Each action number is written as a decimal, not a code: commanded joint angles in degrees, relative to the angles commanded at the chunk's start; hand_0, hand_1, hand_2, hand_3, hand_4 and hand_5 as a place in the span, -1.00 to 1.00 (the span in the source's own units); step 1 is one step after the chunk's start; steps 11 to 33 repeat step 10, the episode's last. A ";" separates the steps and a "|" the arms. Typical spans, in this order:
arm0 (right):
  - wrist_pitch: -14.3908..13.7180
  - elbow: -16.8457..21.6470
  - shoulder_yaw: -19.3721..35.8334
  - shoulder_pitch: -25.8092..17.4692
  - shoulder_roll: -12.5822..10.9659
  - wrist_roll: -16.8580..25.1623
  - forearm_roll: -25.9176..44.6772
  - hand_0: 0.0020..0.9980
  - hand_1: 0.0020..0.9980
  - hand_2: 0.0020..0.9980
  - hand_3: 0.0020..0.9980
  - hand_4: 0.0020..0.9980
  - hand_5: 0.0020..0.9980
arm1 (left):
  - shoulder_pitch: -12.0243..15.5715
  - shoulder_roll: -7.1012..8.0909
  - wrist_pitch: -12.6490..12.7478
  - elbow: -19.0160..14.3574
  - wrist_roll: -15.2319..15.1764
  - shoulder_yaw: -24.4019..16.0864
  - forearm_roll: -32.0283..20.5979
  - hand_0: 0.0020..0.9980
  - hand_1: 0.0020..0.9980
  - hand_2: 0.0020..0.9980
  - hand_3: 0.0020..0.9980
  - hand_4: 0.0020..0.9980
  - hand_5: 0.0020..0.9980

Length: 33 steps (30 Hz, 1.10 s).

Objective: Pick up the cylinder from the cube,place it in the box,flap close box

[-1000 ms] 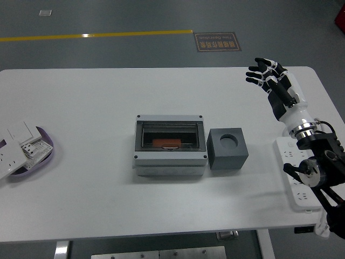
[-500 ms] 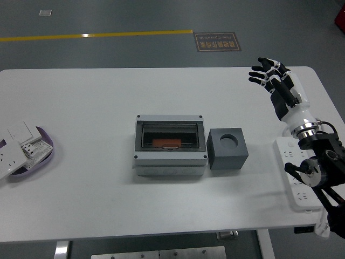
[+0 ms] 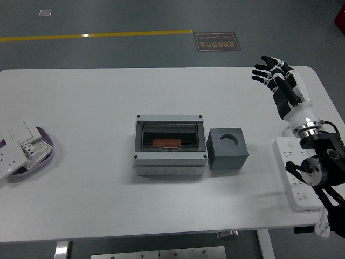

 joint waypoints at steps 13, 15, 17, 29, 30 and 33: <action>-0.10 -0.19 1.07 -0.30 -0.26 0.14 -0.02 0.32 0.19 0.15 0.27 0.53 -0.03 | 0.05 -0.01 0.02 0.03 -0.01 -0.16 0.14 0.18 0.26 0.25 0.28 0.41 -0.57; -0.10 -0.19 1.07 -0.30 -0.26 0.14 -0.02 0.32 0.19 0.15 0.27 0.53 -0.03 | 0.05 -0.01 0.02 0.03 -0.01 -0.16 0.14 0.18 0.26 0.25 0.28 0.41 -0.57; -0.10 -0.19 1.07 -0.30 -0.26 0.14 -0.02 0.32 0.19 0.15 0.27 0.53 -0.03 | 0.05 -0.01 0.02 0.03 -0.01 -0.16 0.14 0.18 0.26 0.25 0.28 0.41 -0.57; -0.10 -0.19 1.07 -0.30 -0.26 0.14 -0.02 0.32 0.19 0.15 0.27 0.53 -0.03 | 0.05 -0.01 0.02 0.03 -0.01 -0.16 0.14 0.18 0.26 0.25 0.28 0.41 -0.57; -0.10 -0.19 1.07 -0.30 -0.26 0.14 -0.02 0.32 0.19 0.15 0.27 0.53 -0.03 | 0.05 -0.01 0.02 0.03 -0.01 -0.16 0.14 0.18 0.26 0.25 0.28 0.41 -0.57; -0.10 -0.19 1.07 -0.30 -0.26 0.14 -0.02 0.32 0.19 0.15 0.27 0.53 -0.03 | 0.05 -0.01 0.02 0.03 -0.01 -0.16 0.14 0.18 0.26 0.25 0.28 0.41 -0.57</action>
